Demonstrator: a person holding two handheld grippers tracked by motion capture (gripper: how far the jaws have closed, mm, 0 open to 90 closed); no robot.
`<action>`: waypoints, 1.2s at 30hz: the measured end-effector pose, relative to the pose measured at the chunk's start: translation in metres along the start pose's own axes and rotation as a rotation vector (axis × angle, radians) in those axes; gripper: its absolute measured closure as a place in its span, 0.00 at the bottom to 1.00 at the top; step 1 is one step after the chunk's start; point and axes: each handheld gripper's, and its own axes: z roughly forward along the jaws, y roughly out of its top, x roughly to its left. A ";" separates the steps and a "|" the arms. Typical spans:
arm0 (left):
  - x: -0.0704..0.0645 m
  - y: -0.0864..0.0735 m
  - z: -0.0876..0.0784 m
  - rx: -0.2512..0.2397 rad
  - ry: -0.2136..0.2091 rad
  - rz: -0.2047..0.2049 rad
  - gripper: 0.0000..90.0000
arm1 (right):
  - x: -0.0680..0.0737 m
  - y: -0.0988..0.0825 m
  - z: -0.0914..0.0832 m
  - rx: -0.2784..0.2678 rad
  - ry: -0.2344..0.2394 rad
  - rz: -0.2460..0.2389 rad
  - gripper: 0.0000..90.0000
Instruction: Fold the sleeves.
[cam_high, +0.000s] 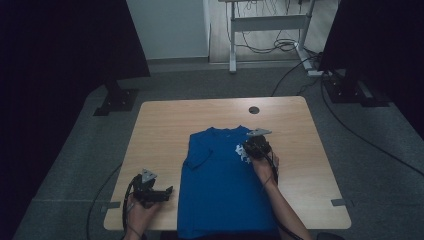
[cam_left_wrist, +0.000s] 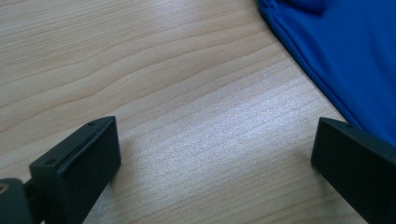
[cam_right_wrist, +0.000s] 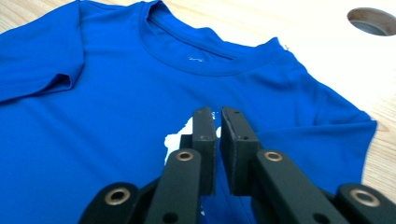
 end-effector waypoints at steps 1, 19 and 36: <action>0.000 0.000 0.000 0.000 0.000 0.000 0.02 | 0.001 0.000 0.001 0.003 0.001 -0.001 0.95; 0.000 0.000 0.000 0.000 -0.001 0.001 0.02 | -0.015 -0.005 -0.014 -0.003 0.000 0.008 0.48; 0.000 0.000 0.000 0.000 -0.001 0.001 0.02 | -0.033 -0.022 -0.051 0.001 -0.003 0.010 0.44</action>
